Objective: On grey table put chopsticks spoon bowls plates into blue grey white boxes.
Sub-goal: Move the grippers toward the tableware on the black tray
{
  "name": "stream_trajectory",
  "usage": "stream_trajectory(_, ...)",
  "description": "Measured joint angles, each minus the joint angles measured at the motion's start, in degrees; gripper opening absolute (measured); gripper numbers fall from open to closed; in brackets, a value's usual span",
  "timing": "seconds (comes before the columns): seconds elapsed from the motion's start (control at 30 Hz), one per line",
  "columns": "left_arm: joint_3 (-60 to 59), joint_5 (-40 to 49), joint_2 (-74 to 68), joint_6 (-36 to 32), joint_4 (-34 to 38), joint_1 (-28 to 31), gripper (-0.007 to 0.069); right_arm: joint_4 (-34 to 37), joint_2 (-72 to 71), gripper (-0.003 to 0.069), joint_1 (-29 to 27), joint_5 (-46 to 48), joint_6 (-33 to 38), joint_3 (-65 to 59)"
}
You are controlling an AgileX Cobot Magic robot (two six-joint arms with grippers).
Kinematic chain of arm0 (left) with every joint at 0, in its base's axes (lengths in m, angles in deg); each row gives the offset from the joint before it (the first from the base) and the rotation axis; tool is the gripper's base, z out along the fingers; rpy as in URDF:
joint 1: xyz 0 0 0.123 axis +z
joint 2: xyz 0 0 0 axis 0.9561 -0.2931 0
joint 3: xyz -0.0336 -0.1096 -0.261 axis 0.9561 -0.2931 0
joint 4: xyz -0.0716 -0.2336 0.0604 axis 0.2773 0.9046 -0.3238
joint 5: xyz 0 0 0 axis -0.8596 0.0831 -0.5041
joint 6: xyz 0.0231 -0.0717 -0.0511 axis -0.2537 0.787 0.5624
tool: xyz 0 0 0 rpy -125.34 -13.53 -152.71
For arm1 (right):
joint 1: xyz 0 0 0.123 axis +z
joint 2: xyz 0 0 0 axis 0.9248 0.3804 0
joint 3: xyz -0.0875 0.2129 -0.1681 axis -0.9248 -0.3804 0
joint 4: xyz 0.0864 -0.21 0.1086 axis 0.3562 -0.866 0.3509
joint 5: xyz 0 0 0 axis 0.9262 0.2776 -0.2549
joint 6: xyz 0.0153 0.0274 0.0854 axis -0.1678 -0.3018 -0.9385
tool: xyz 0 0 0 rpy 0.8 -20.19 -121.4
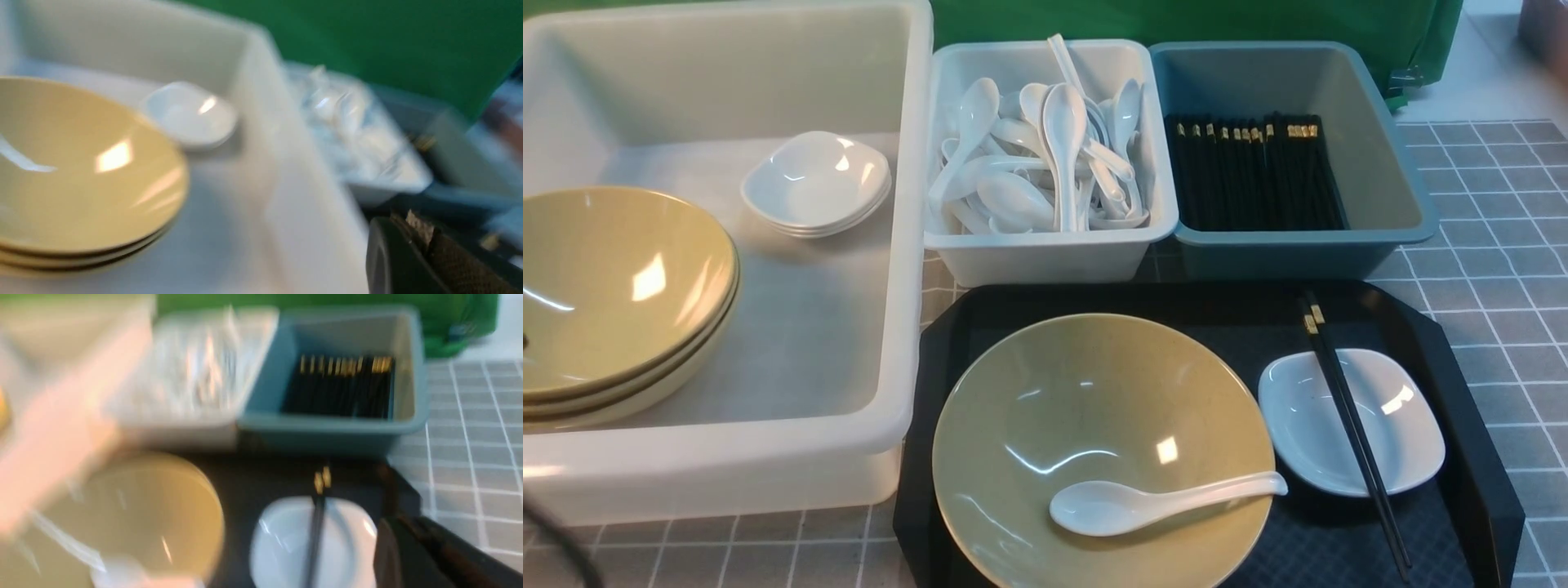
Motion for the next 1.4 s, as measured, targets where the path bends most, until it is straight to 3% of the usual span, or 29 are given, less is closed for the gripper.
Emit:
stream_trajectory(0.17, 12.3, 15.5, -13.4, -2.1, -13.8, -3.1, -0.0011, -0.5, 16.8, 0.0034, 0.3, 18.5, 11.2, 11.9)
stream_trajectory(0.27, 14.1, 17.3, -18.0, -2.8, -17.0, -8.7, -0.0011, -1.6, 22.6, 0.0034, 2.1, 20.9, 12.4, 14.7)
stream_trajectory(0.3, 14.3, 17.3, -18.3, -3.0, -17.2, -9.2, -0.0011, -1.7, 23.0, 0.0034, 2.3, 21.0, 12.4, 14.8)
stream_trajectory(0.47, 16.7, 17.6, -28.9, -5.3, -18.5, -25.3, -0.0011, -7.7, 33.3, 0.0034, 8.1, 22.2, 9.8, 16.7)
stream_trajectory(0.77, 22.5, 10.0, -44.3, -5.6, -22.7, -44.9, -0.0011, -9.6, 48.1, 0.0067, 9.2, 18.1, 2.5, 16.7)
stream_trajectory(0.9, 22.5, 7.4, -46.5, -5.6, -22.8, -47.5, -0.0011, -9.7, 51.4, 0.0124, 9.4, 16.9, 1.8, 16.7)
stream_trajectory(0.93, 22.5, 6.9, -47.3, -5.6, -22.8, -48.0, -0.0011, -10.1, 53.7, 0.0184, 10.3, 16.4, 1.2, 17.0)
stream_trajectory(1.03, 22.5, 6.7, -47.8, -5.6, -22.8, -48.0, -0.0011, -10.2, 56.0, 0.0256, 11.4, 15.7, -0.2, 18.1)
stream_trajectory(1.2, 22.5, 6.6, -48.3, -5.6, -22.8, -48.0, -0.0011, -10.3, 61.1, 0.0447, 13.2, 14.0, -3.5, 23.6)
stream_trajectory(1.4, 22.5, 6.6, -48.4, -5.6, -22.8, -48.0, -0.0011, -11.2, 66.8, 0.0501, 13.3, 13.2, -5.8, 26.0)
